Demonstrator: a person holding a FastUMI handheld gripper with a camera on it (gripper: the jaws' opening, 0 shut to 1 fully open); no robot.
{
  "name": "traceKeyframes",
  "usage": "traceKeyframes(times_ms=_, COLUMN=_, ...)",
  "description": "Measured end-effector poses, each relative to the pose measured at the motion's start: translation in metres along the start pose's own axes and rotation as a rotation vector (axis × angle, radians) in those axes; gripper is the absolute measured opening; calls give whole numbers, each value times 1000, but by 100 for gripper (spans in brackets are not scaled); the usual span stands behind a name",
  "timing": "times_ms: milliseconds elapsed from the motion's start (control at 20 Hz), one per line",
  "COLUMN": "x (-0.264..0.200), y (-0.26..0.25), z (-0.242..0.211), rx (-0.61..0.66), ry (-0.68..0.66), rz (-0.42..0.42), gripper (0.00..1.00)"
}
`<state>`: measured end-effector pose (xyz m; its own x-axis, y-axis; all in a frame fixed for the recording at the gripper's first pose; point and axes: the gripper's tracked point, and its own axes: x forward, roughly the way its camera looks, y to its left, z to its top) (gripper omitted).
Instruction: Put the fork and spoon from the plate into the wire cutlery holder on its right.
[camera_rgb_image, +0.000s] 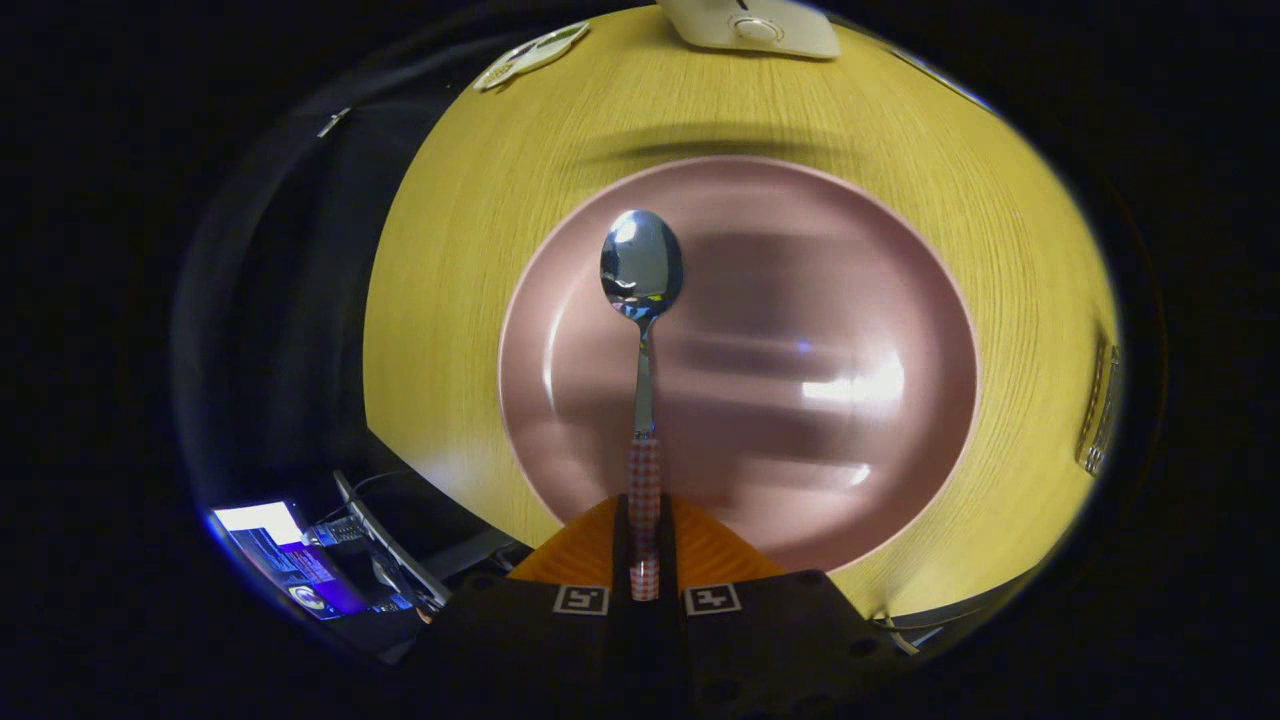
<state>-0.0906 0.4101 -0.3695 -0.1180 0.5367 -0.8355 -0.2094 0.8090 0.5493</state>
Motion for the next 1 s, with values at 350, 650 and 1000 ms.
traceKeyframes(times_ms=350, x=-82, y=1, z=-3, rx=31, ry=-81, rz=114, gripper=13)
traceKeyframes(times_ms=650, x=-178, y=-47, z=-7, rx=57, ry=-190, rz=108, gripper=12)
traceKeyframes(times_ms=1000, x=-252, y=-121, z=-23, rx=92, ry=-221, rz=64, gripper=13)
